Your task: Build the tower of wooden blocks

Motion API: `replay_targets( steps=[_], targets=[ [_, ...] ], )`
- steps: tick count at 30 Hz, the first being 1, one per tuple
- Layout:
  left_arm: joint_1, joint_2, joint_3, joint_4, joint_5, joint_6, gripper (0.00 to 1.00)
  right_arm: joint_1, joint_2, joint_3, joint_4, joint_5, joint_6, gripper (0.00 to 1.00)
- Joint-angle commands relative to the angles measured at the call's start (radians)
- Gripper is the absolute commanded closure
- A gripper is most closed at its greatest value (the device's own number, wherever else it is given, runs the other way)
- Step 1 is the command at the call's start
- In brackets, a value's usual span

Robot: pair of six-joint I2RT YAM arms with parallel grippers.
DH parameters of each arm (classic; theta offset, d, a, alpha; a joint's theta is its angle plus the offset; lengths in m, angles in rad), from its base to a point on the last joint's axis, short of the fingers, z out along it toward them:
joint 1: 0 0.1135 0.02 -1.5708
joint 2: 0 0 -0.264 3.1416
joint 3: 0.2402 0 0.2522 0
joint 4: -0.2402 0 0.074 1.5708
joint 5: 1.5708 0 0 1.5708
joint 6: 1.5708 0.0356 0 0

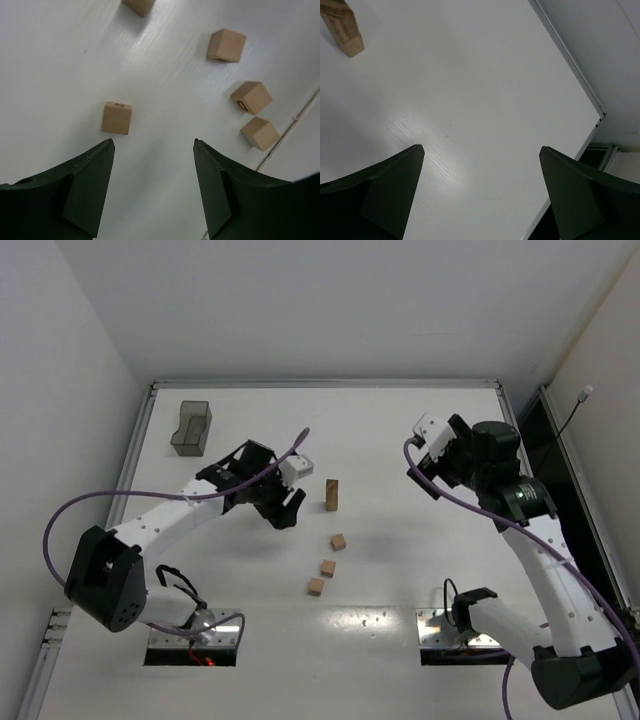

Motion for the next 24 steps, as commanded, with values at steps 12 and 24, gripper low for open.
replay_targets(
  steps=[12,24],
  targets=[
    [-0.112,0.031,-0.139,0.118,-0.174,0.34,0.39,-0.045,0.004,-0.027,-0.079,-0.123,-0.001,0.04],
    [-0.063,0.189,-0.067,0.167,-0.085,0.426,0.39,-0.065,0.064,-0.027,-0.079,-0.163,0.008,0.09]
  ],
)
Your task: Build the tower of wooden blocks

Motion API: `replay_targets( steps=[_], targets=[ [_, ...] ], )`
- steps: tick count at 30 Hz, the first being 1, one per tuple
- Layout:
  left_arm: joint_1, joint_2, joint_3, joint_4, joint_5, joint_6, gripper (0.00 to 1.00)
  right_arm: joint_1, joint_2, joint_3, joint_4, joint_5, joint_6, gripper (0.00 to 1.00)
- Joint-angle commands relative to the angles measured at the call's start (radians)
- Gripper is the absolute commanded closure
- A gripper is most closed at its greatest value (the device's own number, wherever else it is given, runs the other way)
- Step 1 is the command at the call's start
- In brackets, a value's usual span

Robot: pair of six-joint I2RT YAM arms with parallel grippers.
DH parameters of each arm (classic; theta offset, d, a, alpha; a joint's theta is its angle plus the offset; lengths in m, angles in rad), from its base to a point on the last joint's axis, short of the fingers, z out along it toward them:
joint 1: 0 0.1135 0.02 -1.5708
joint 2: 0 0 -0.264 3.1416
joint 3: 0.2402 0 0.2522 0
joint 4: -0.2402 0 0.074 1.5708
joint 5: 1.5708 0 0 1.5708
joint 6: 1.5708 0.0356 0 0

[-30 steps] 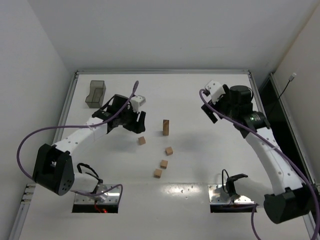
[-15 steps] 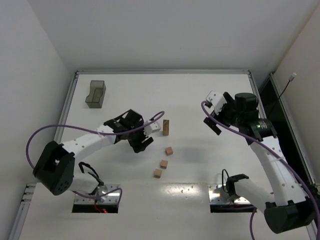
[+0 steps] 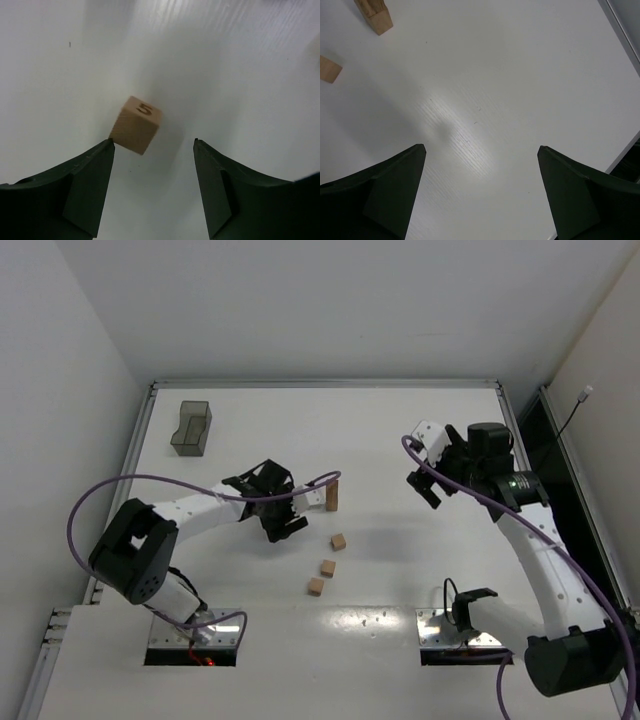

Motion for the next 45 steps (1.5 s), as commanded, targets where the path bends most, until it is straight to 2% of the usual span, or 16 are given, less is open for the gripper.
replay_targets(
  steps=[1,13,16,19,22,26,32,33,36,37,39,45],
  targets=[
    [0.026,0.048,0.056,0.042,0.063,0.038,0.39,-0.007,0.008,-0.001,0.001,-0.041,0.011,0.09],
    [0.066,0.109,0.107,0.067,0.108,0.049,0.41,-0.007,0.054,0.018,0.001,-0.059,0.02,0.11],
    [0.076,0.109,0.107,0.067,0.108,0.049,0.46,-0.007,0.054,0.018,0.001,-0.069,0.02,0.11],
    [0.096,0.109,0.107,0.053,0.108,0.049,0.59,-0.007,0.064,0.027,0.001,-0.069,0.029,0.12],
    [0.106,0.109,0.107,0.044,0.108,0.04,0.63,-0.007,0.064,0.027,0.001,-0.069,0.029,0.12],
    [0.106,0.118,0.107,0.024,0.108,0.04,0.63,-0.007,0.074,0.036,0.001,-0.079,0.029,0.14],
    [0.115,0.118,0.107,0.003,0.099,0.03,0.79,-0.007,0.085,0.036,-0.008,-0.089,0.029,0.18],
    [0.115,0.118,0.107,0.003,0.099,0.03,0.78,-0.007,0.085,0.036,-0.008,-0.089,0.029,0.18],
    [0.115,0.118,0.107,-0.007,0.108,0.021,0.49,-0.007,0.085,0.036,-0.008,-0.089,0.038,0.18],
    [0.115,0.132,0.107,-0.007,0.108,0.021,0.46,-0.007,0.085,0.036,-0.008,-0.089,0.038,0.18],
    [0.115,0.144,0.118,-0.019,0.108,0.021,0.42,-0.007,0.085,0.036,-0.008,-0.089,0.038,0.18],
    [0.115,0.167,0.148,-0.028,0.096,-0.066,0.42,-0.007,0.085,0.027,-0.008,-0.098,0.038,0.18]
  ],
)
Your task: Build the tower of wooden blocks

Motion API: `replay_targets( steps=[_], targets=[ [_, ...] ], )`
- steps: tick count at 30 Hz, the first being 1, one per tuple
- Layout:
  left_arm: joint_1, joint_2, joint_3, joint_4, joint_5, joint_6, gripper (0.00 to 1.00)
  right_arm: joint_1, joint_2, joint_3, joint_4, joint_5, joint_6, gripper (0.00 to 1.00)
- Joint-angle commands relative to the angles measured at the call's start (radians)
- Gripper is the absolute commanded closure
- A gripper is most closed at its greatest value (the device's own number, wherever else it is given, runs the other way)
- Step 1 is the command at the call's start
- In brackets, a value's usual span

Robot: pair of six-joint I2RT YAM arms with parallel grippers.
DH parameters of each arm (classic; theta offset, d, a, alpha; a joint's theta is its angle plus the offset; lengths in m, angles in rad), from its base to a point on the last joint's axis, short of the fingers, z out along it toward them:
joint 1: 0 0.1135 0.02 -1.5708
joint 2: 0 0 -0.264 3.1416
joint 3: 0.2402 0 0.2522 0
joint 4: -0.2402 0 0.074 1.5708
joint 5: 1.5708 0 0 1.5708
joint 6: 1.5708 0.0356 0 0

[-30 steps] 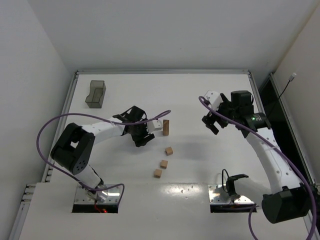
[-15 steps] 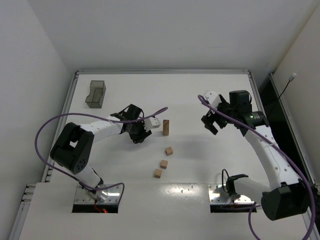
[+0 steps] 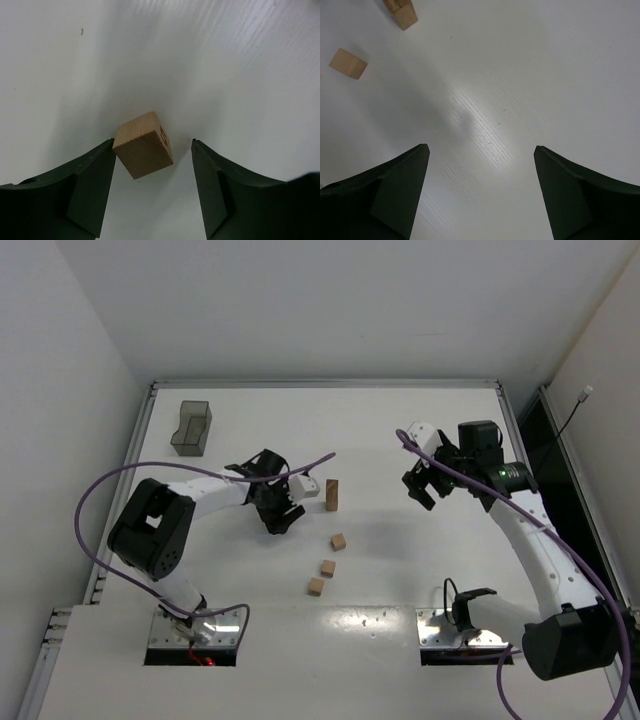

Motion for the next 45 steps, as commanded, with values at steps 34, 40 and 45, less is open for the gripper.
replay_targets(
  steps=[34,40,45],
  targets=[
    [-0.057,-0.038,0.12,-0.069,-0.236,-0.447,0.64,-0.007,0.029,0.045,0.004,-0.066,0.012,0.24],
    [-0.075,-0.047,0.12,-0.078,-0.269,-0.457,0.61,-0.007,0.029,0.045,0.004,-0.066,0.012,0.25],
    [-0.075,-0.047,0.13,-0.087,-0.287,-0.457,0.7,-0.007,0.038,0.045,-0.005,-0.066,0.012,0.26]
  ],
)
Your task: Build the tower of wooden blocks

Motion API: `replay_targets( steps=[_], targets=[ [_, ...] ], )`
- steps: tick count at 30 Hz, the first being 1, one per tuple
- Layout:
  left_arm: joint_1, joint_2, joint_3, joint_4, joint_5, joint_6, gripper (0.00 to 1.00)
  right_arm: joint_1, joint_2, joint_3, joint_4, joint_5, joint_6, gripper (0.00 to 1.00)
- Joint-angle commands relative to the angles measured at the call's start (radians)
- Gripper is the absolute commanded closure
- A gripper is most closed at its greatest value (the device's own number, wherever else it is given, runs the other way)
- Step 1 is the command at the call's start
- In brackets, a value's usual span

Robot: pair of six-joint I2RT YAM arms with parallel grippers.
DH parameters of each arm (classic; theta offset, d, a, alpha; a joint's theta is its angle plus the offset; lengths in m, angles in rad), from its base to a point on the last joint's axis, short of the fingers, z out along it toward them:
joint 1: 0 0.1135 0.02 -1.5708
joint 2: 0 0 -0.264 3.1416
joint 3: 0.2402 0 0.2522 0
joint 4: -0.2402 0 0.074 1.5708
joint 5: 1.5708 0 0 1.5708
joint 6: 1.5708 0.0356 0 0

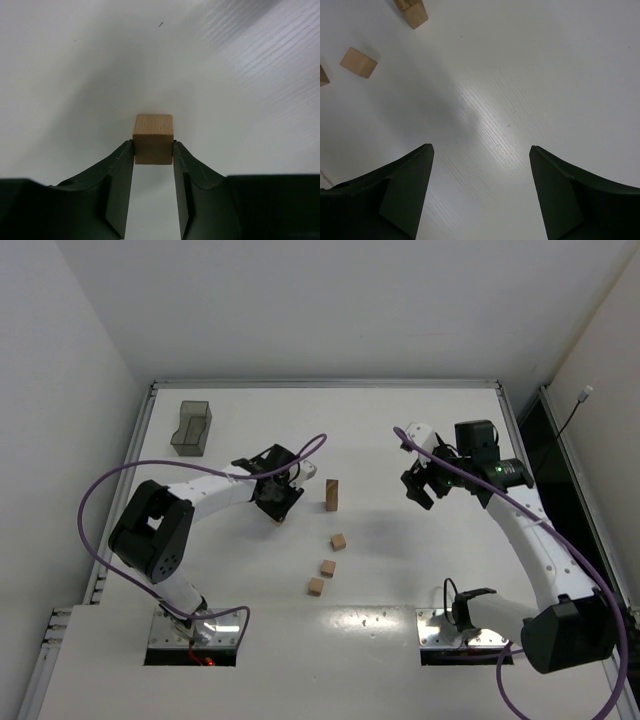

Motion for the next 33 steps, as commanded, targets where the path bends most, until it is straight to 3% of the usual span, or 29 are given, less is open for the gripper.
replay_targets(
  steps=[1,22,33],
  targets=[
    [-0.007,-0.038,0.037,-0.013,-0.027,-0.012,0.7,-0.007,0.005,0.043,0.002,-0.031,0.008,0.26],
    [-0.007,-0.009,0.028,-0.022,0.002,-0.012,0.61,-0.007,0.033,0.062,0.002,-0.031,0.008,0.26],
    [-0.007,0.009,0.028,-0.022,0.002,-0.012,0.61,-0.007,0.042,0.071,0.002,-0.031,0.008,0.27]
  ],
)
